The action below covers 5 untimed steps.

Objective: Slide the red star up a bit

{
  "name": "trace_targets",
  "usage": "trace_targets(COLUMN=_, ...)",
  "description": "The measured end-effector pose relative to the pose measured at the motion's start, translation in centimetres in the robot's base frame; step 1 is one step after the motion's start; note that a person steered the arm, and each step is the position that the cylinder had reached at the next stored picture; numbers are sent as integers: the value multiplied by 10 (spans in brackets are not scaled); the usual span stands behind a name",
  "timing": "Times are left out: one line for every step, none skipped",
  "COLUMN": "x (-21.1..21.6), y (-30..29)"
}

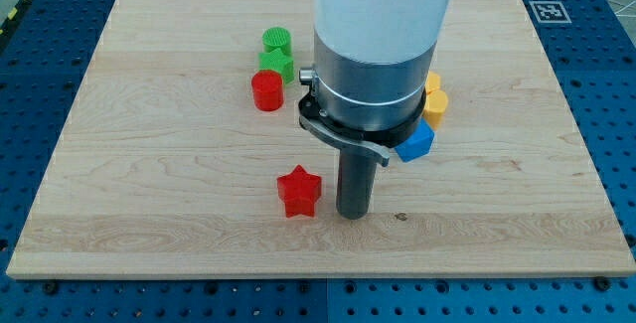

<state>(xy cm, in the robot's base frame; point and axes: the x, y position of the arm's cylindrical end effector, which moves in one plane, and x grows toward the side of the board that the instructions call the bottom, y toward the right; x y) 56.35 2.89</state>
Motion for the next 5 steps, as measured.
trace_targets(x=-9, y=-14)
trace_targets(x=-9, y=-32)
trace_targets(x=-9, y=-32)
trace_targets(x=-9, y=-54)
trace_targets(x=-9, y=-63)
